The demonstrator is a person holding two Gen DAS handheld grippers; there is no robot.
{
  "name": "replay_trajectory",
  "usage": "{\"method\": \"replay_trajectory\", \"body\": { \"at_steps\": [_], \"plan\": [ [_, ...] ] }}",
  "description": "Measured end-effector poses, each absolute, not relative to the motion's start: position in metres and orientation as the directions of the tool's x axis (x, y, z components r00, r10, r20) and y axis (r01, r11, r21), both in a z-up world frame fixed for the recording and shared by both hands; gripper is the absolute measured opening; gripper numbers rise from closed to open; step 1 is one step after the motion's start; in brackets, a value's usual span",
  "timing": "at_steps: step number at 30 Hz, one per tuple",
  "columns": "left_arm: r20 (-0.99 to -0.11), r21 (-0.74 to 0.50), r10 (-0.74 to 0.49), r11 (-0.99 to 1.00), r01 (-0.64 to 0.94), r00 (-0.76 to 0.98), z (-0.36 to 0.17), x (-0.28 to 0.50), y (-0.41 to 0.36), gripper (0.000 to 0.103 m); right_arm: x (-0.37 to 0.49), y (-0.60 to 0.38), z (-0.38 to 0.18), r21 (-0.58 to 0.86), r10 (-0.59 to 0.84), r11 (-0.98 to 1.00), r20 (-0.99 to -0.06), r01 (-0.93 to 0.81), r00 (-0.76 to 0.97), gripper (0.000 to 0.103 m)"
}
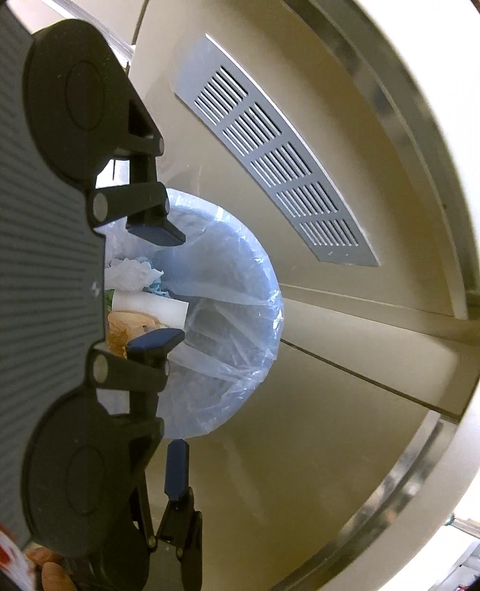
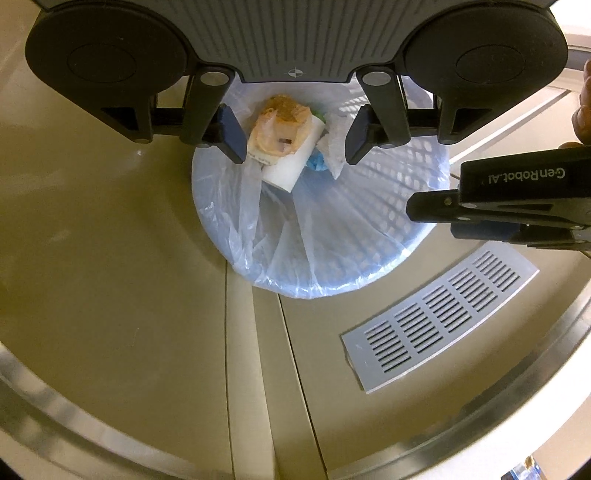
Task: Collect trash
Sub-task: 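Open the left tool to drop the tissue while the right tool drops the bag, then raise both open tools from the bin back up to the counter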
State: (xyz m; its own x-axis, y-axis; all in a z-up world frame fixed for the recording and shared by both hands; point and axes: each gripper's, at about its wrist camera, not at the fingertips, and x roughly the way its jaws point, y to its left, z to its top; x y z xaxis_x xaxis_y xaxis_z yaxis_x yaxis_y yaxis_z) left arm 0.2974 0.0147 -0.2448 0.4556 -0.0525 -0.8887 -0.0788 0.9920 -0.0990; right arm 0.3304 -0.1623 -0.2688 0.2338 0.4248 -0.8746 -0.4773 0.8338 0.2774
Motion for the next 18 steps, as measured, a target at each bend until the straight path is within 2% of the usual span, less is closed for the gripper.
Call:
{"method": "replay_trajectory", "body": {
  "at_steps": [18],
  "plan": [
    [-0.833, -0.092, -0.013, 0.989, -0.116, 0.553, -0.156, 0.235, 0.024, 0.045, 0.296, -0.18, -0.191, 0.324, 0.507, 0.799, -0.817, -0.507, 0.277, 0.063]
  ]
}}
